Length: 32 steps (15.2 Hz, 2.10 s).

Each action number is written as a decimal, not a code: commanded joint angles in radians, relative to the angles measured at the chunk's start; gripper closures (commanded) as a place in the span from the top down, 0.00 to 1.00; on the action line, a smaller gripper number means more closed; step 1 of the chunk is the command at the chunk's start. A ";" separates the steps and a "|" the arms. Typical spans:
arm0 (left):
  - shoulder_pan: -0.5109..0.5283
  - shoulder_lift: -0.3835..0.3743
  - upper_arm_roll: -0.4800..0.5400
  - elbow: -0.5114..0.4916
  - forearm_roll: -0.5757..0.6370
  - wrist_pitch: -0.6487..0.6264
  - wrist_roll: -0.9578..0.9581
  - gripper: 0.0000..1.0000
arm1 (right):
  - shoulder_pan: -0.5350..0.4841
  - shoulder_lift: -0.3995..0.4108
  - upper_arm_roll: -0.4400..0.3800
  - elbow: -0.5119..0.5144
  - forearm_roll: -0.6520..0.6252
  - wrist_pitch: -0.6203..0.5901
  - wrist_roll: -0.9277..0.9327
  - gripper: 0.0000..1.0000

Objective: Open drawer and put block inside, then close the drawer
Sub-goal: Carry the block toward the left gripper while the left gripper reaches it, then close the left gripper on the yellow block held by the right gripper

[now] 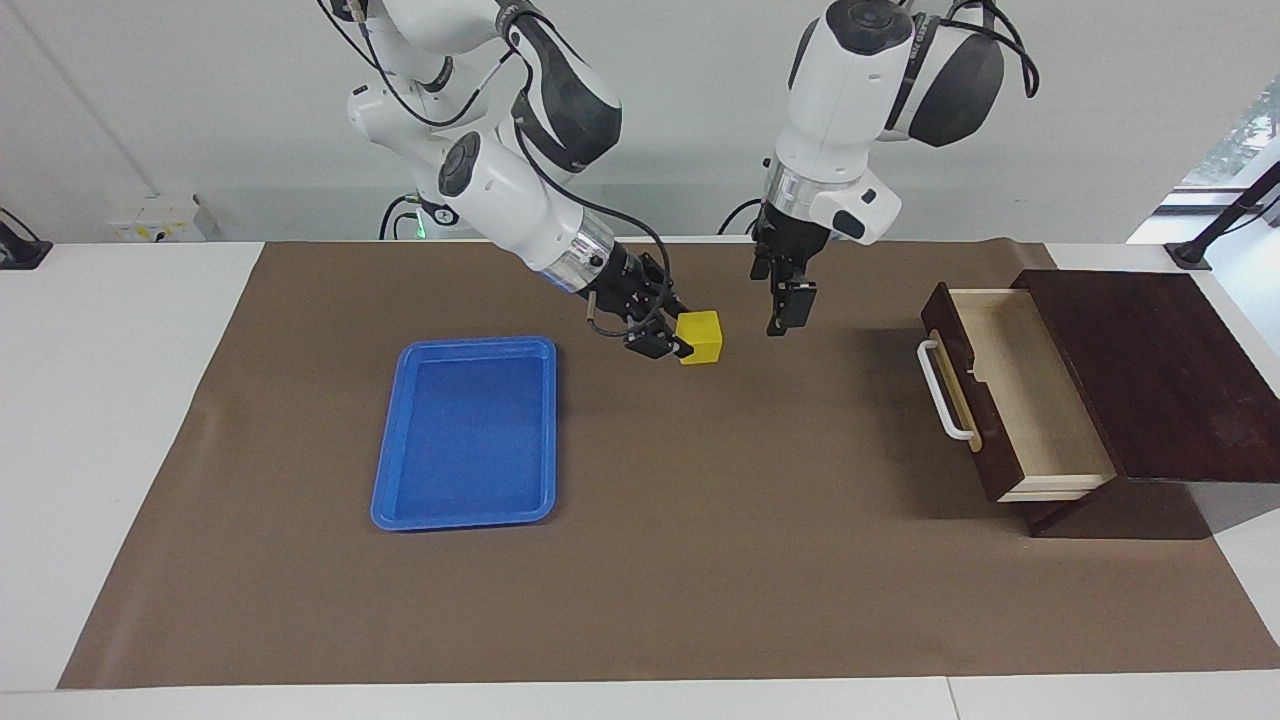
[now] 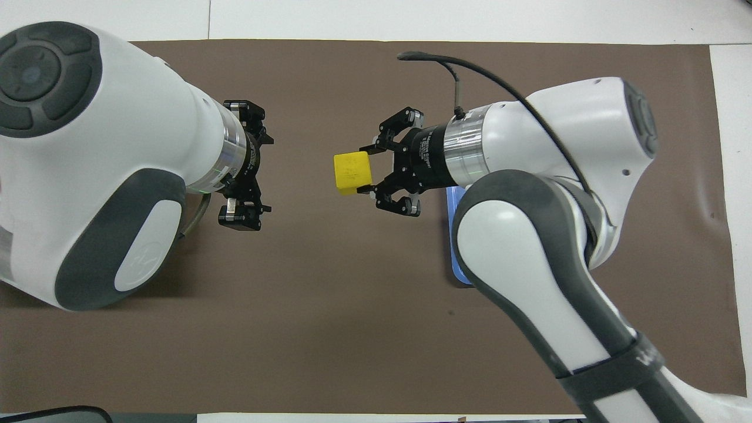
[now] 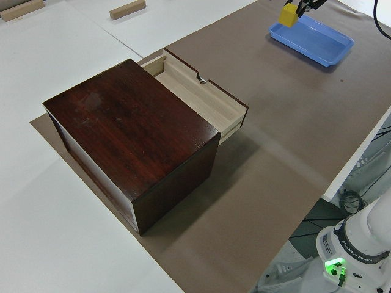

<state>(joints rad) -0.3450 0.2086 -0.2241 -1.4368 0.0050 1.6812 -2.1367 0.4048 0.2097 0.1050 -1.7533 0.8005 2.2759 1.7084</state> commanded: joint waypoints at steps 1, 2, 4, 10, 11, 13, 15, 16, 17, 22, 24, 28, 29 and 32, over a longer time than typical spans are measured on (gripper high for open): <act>-0.040 0.090 0.020 0.099 0.029 -0.055 -0.055 1.00 | 0.017 -0.019 0.002 -0.020 0.016 0.014 0.002 0.00; -0.045 0.098 0.020 0.101 0.035 -0.054 -0.057 1.00 | 0.020 -0.021 0.002 -0.028 0.014 0.017 0.002 0.00; -0.063 0.117 0.020 0.119 0.041 -0.054 -0.064 1.00 | 0.020 -0.021 0.002 -0.028 0.014 0.017 0.002 0.00; -0.071 0.117 0.019 0.116 0.038 -0.058 -0.066 1.00 | 0.017 -0.019 0.001 -0.025 0.014 0.011 0.002 0.00; -0.071 0.115 0.019 0.115 0.038 -0.067 -0.066 1.00 | 0.017 -0.019 0.001 -0.025 0.014 0.011 0.002 0.00; -0.078 0.111 0.017 0.114 0.036 -0.110 -0.066 1.00 | 0.017 -0.019 0.001 -0.025 0.014 0.010 0.002 0.00; -0.083 0.106 0.016 0.111 0.036 -0.132 -0.068 1.00 | 0.016 -0.019 0.001 -0.023 0.014 0.008 0.002 0.00; -0.094 0.104 0.016 0.107 0.036 -0.132 -0.074 1.00 | 0.016 -0.019 0.001 -0.023 0.014 0.008 0.002 0.00; -0.094 0.104 0.016 0.098 0.038 -0.124 -0.090 1.00 | 0.014 -0.019 0.001 -0.022 0.014 0.008 0.002 0.00; -0.101 0.101 0.016 0.078 0.039 -0.097 -0.112 1.00 | 0.009 -0.018 0.001 -0.020 0.014 0.007 0.002 0.00; -0.103 0.092 0.016 0.061 0.041 -0.078 -0.112 1.00 | 0.009 -0.018 0.001 -0.020 0.016 0.005 0.002 0.00; -0.104 0.074 0.016 0.013 0.041 -0.020 -0.118 1.00 | 0.009 -0.018 0.001 -0.020 0.016 0.005 0.002 0.00; -0.104 0.074 0.016 0.012 0.041 -0.017 -0.118 1.00 | 0.009 -0.018 0.001 -0.020 0.014 0.005 0.002 0.00; -0.104 0.074 0.016 0.012 0.041 -0.011 -0.118 0.82 | 0.009 -0.018 0.001 -0.020 0.016 0.005 0.002 0.00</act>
<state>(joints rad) -0.4351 0.3067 -0.2216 -1.3936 0.0272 1.6461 -2.2384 0.4241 0.2082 0.0995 -1.7591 0.8014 2.2772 1.7084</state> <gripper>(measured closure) 0.018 0.436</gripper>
